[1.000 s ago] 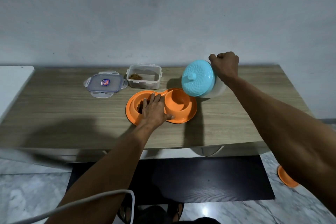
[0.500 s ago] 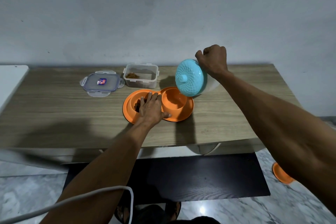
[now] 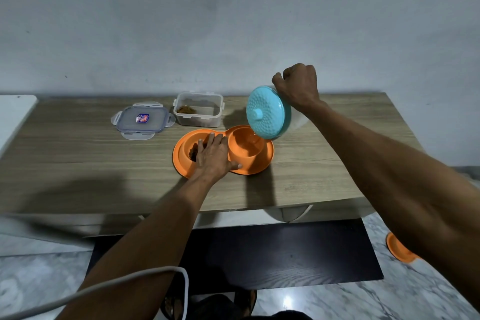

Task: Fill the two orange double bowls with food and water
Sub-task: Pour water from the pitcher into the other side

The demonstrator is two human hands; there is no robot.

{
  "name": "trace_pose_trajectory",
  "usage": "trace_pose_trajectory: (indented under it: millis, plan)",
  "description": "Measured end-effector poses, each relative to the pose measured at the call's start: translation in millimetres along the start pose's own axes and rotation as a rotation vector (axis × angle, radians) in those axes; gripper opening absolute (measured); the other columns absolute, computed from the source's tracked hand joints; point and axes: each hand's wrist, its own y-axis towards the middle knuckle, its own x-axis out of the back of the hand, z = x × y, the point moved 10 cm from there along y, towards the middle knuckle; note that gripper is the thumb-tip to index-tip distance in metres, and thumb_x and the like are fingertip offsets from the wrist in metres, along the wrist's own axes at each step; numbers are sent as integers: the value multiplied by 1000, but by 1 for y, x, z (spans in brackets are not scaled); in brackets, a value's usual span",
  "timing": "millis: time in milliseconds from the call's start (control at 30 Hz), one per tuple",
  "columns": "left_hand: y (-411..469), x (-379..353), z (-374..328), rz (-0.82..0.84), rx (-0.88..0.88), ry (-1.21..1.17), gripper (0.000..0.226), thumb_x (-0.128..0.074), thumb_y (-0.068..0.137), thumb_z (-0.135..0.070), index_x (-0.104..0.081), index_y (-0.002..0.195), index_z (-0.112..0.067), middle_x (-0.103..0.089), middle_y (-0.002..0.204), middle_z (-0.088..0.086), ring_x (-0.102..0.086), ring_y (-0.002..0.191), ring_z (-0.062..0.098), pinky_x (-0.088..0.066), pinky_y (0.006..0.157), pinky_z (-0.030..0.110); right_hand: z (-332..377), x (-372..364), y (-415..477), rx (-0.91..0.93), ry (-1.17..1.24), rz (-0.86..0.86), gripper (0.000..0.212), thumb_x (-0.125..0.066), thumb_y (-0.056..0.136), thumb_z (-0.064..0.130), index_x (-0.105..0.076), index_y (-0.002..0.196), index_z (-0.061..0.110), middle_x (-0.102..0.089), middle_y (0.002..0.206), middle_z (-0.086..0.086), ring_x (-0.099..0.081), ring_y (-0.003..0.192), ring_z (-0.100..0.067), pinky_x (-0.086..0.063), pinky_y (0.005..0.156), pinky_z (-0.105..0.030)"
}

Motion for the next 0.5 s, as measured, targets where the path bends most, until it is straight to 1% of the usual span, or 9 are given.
trace_pose_trajectory:
  millis: [200, 333, 500]
  plan:
    - [-1, 0, 0, -5, 1, -5, 96, -69, 79, -56, -24, 153, -14, -21, 162, 7, -7, 152, 27, -3, 119, 54, 1, 0, 0, 2, -21, 12, 52, -52, 88, 26, -33, 40, 16, -30, 38, 0, -24, 41, -14, -47, 68, -38]
    - [-1, 1, 0, 0, 1, 2, 97, -68, 79, -56, -23, 153, -14, -20, 162, 7, -7, 152, 28, -3, 119, 54, 1, -2, 1, -7, -27, 22, 50, -51, 87, 26, -35, 40, 14, -31, 39, -2, -25, 42, -16, -49, 72, -41]
    - [-2, 1, -1, -2, 0, -2, 97, -69, 79, -56, -23, 153, -14, -19, 162, 8, -7, 152, 27, -2, 119, 54, 5, -1, 1, 7, -36, 29, 51, -52, 88, 24, -37, 41, 15, -33, 39, 0, -29, 43, -16, -49, 73, -40]
